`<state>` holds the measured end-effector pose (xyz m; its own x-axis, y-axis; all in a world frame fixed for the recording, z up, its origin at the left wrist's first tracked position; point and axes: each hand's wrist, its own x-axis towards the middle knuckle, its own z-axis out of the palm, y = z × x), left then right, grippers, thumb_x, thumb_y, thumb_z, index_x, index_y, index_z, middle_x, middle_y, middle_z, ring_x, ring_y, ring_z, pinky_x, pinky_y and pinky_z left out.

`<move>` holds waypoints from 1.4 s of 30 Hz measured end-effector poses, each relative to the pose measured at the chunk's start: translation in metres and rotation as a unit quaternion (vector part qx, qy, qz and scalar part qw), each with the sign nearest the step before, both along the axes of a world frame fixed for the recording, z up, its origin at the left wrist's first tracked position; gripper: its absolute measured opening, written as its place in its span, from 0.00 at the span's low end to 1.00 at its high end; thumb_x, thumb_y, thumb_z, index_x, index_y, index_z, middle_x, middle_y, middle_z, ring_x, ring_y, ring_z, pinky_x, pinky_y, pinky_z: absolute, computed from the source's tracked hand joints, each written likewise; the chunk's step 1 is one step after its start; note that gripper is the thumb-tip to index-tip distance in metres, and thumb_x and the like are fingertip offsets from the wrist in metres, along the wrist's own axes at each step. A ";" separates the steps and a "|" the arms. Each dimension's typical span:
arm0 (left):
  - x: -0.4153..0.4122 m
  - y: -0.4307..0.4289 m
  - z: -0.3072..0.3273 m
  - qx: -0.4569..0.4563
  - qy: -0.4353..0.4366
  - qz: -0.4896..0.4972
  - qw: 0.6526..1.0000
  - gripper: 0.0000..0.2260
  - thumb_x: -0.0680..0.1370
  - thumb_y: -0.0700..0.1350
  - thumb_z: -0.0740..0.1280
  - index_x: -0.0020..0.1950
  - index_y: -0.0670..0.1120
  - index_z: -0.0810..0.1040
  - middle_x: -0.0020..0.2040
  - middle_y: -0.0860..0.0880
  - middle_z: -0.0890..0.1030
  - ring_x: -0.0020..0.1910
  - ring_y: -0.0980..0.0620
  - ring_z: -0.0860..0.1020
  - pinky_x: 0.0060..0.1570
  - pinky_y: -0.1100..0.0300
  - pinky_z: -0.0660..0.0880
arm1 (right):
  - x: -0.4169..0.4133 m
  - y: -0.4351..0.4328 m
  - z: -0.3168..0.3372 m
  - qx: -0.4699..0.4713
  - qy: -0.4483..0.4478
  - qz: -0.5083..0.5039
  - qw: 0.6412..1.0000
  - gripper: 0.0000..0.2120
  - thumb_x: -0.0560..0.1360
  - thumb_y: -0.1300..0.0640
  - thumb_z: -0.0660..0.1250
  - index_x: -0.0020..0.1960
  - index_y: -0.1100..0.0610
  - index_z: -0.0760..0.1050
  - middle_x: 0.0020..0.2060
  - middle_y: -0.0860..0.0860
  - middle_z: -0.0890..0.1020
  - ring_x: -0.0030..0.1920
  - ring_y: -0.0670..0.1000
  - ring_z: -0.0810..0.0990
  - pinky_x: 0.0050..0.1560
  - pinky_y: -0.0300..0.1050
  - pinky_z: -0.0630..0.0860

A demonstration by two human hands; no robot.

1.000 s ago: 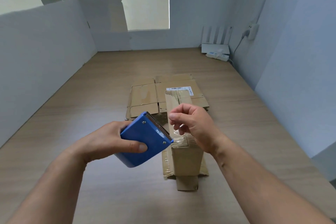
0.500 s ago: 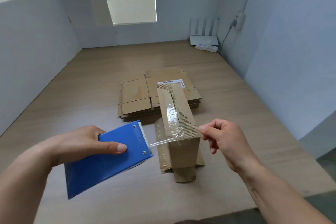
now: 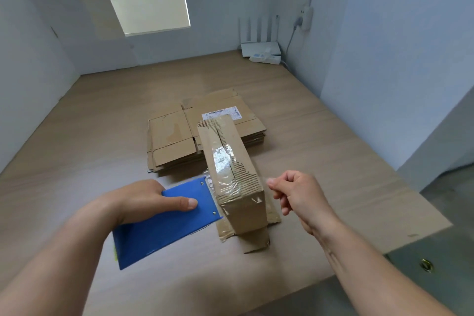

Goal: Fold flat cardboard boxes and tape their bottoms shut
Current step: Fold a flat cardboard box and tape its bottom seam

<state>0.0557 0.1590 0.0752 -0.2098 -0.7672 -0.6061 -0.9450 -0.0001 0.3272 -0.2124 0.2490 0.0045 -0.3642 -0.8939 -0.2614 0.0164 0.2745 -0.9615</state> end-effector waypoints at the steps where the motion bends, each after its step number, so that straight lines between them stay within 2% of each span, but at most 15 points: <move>1: -0.002 0.000 -0.004 0.008 0.002 0.001 1.000 0.37 0.53 0.80 0.65 0.42 0.49 0.82 0.38 0.53 0.84 0.37 0.55 0.82 0.38 0.61 0.71 | 0.002 -0.001 -0.003 0.018 -0.009 0.010 1.000 0.12 0.74 0.59 0.69 0.33 0.58 0.73 0.23 0.48 0.75 0.22 0.46 0.68 0.21 0.39 0.68; 4: -0.009 0.001 -0.014 0.015 0.025 0.004 1.000 0.37 0.52 0.78 0.64 0.42 0.49 0.82 0.38 0.52 0.84 0.37 0.54 0.83 0.40 0.60 0.73 | -0.002 -0.002 -0.010 0.071 -0.014 0.015 0.997 0.10 0.75 0.55 0.68 0.37 0.58 0.74 0.28 0.52 0.77 0.23 0.46 0.69 0.22 0.39 0.67; 6: -0.015 0.001 -0.019 0.018 0.042 0.001 0.999 0.38 0.50 0.78 0.64 0.43 0.49 0.82 0.39 0.52 0.84 0.38 0.53 0.83 0.43 0.58 0.74 | -0.010 0.001 -0.016 0.159 0.106 0.023 0.981 0.10 0.75 0.49 0.67 0.44 0.55 0.71 0.39 0.53 0.79 0.32 0.49 0.76 0.26 0.41 0.70; 8: -0.017 0.000 -0.021 0.016 0.048 -0.007 0.999 0.40 0.48 0.79 0.63 0.43 0.50 0.82 0.37 0.53 0.84 0.37 0.54 0.83 0.43 0.58 0.74 | -0.016 0.007 -0.021 0.211 0.244 0.020 0.947 0.14 0.74 0.45 0.67 0.53 0.51 0.69 0.49 0.53 0.79 0.45 0.54 0.79 0.36 0.45 0.75; 12: -0.014 -0.001 -0.024 0.020 0.048 -0.002 0.999 0.38 0.50 0.79 0.63 0.44 0.50 0.82 0.37 0.53 0.84 0.36 0.54 0.83 0.40 0.60 0.74 | 0.005 -0.003 -0.004 0.038 0.309 -0.041 0.949 0.23 0.76 0.40 0.60 0.63 0.54 0.73 0.57 0.51 0.78 0.59 0.53 0.76 0.52 0.44 0.70; 14: -0.015 -0.002 -0.024 0.022 0.049 -0.004 0.999 0.37 0.52 0.78 0.63 0.44 0.50 0.81 0.38 0.53 0.84 0.37 0.54 0.83 0.40 0.60 0.74 | 0.026 -0.012 0.005 0.016 0.339 0.019 0.940 0.33 0.75 0.36 0.58 0.73 0.55 0.62 0.67 0.52 0.72 0.66 0.53 0.70 0.61 0.48 0.68; 16: -0.014 -0.001 -0.023 0.023 0.047 -0.008 0.999 0.36 0.53 0.77 0.63 0.45 0.50 0.81 0.40 0.52 0.84 0.39 0.53 0.83 0.40 0.61 0.73 | 0.042 -0.016 0.006 0.037 0.386 0.085 0.918 0.38 0.76 0.37 0.59 0.77 0.55 0.51 0.72 0.53 0.66 0.71 0.54 0.64 0.66 0.49 0.65; 18: -0.009 0.000 -0.018 0.032 0.044 -0.014 0.998 0.36 0.54 0.76 0.64 0.46 0.50 0.81 0.41 0.52 0.84 0.40 0.53 0.83 0.42 0.59 0.74 | 0.044 -0.017 0.005 0.045 0.384 0.107 0.916 0.38 0.77 0.40 0.60 0.78 0.54 0.47 0.73 0.53 0.64 0.72 0.54 0.61 0.68 0.48 0.62; 23: 0.008 -0.006 0.000 0.072 0.032 -0.003 0.997 0.35 0.53 0.76 0.67 0.46 0.50 0.83 0.41 0.53 0.85 0.40 0.53 0.84 0.45 0.58 0.75 | 0.044 -0.017 0.005 0.031 0.370 0.106 0.923 0.38 0.77 0.42 0.61 0.78 0.54 0.46 0.73 0.53 0.63 0.73 0.53 0.61 0.69 0.46 0.62; 27: -0.009 -0.004 -0.005 0.018 -0.071 -0.003 0.997 0.31 0.61 0.76 0.66 0.46 0.51 0.78 0.44 0.53 0.80 0.43 0.55 0.79 0.39 0.60 0.70 | 0.048 -0.019 0.004 0.025 0.384 0.103 0.917 0.38 0.77 0.42 0.61 0.78 0.54 0.46 0.72 0.54 0.64 0.72 0.54 0.62 0.68 0.47 0.63; 29: -0.024 -0.004 -0.010 -0.002 -0.070 0.003 0.998 0.27 0.64 0.74 0.65 0.42 0.50 0.77 0.41 0.53 0.78 0.40 0.56 0.77 0.35 0.60 0.68 | 0.047 -0.019 0.003 0.029 0.386 0.097 0.917 0.38 0.77 0.41 0.61 0.78 0.54 0.47 0.72 0.54 0.65 0.71 0.55 0.62 0.67 0.48 0.63; 31: -0.037 -0.002 -0.015 -0.026 -0.082 0.012 0.996 0.27 0.66 0.73 0.65 0.42 0.49 0.76 0.41 0.53 0.77 0.41 0.55 0.77 0.37 0.59 0.68 | 0.044 -0.019 0.004 0.031 0.388 0.095 0.916 0.38 0.77 0.41 0.61 0.78 0.54 0.47 0.72 0.54 0.64 0.72 0.54 0.62 0.67 0.49 0.64; 35: -0.027 0.019 -0.053 -0.131 -0.302 -0.091 0.940 0.19 0.75 0.61 0.61 0.56 0.49 0.77 0.53 0.51 0.80 0.52 0.50 0.78 0.44 0.58 0.70 | 0.041 -0.017 0.006 0.032 0.394 0.110 0.912 0.38 0.77 0.40 0.60 0.78 0.54 0.47 0.73 0.53 0.63 0.72 0.55 0.62 0.68 0.52 0.64; 39: 0.007 0.025 -0.089 -0.085 -0.223 0.041 0.970 0.20 0.76 0.63 0.57 0.58 0.49 0.68 0.45 0.51 0.75 0.43 0.50 0.75 0.40 0.57 0.69 | 0.037 -0.018 0.005 0.035 0.377 0.126 0.917 0.36 0.78 0.40 0.56 0.78 0.54 0.46 0.75 0.53 0.61 0.74 0.54 0.60 0.71 0.53 0.61; 42: 0.015 0.028 -0.113 -0.128 -0.184 0.066 0.972 0.15 0.78 0.57 0.53 0.57 0.47 0.62 0.43 0.50 0.75 0.40 0.49 0.75 0.39 0.55 0.69 | 0.036 -0.022 0.006 0.021 0.320 0.137 0.937 0.32 0.80 0.43 0.53 0.78 0.55 0.46 0.76 0.52 0.59 0.75 0.52 0.58 0.73 0.50 0.57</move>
